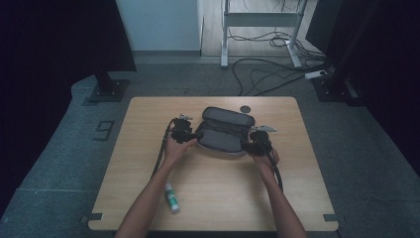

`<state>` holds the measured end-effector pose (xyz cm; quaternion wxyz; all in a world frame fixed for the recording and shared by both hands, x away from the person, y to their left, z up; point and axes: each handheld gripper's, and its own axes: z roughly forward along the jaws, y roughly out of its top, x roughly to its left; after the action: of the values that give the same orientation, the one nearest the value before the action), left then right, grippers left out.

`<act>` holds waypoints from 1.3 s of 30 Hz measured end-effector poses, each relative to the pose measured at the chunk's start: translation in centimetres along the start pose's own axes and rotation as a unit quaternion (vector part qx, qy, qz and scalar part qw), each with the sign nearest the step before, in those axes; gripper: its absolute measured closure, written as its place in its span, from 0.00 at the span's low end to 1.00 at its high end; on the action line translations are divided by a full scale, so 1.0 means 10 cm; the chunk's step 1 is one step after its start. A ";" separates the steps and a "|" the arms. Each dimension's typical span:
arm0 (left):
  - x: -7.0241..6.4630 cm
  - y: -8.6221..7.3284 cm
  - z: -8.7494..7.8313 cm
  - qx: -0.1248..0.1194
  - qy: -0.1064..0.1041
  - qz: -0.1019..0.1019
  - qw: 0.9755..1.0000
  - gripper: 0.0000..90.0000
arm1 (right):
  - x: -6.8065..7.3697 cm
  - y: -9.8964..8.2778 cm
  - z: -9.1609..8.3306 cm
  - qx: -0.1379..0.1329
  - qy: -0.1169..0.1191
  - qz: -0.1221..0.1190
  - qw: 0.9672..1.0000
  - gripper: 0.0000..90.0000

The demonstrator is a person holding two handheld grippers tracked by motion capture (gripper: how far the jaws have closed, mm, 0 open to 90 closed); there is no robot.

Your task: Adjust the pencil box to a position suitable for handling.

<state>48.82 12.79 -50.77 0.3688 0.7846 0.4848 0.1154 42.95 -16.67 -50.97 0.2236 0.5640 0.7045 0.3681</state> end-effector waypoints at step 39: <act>0.13 -0.08 0.20 0.039 0.006 -0.016 0.999 0.93 | -0.03 -0.11 0.26 0.050 -0.012 0.010 0.999 0.92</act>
<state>50.01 13.17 -53.01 0.3370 0.7899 0.5033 0.0952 44.19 -16.39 -53.50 0.1999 0.5862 0.7136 0.3274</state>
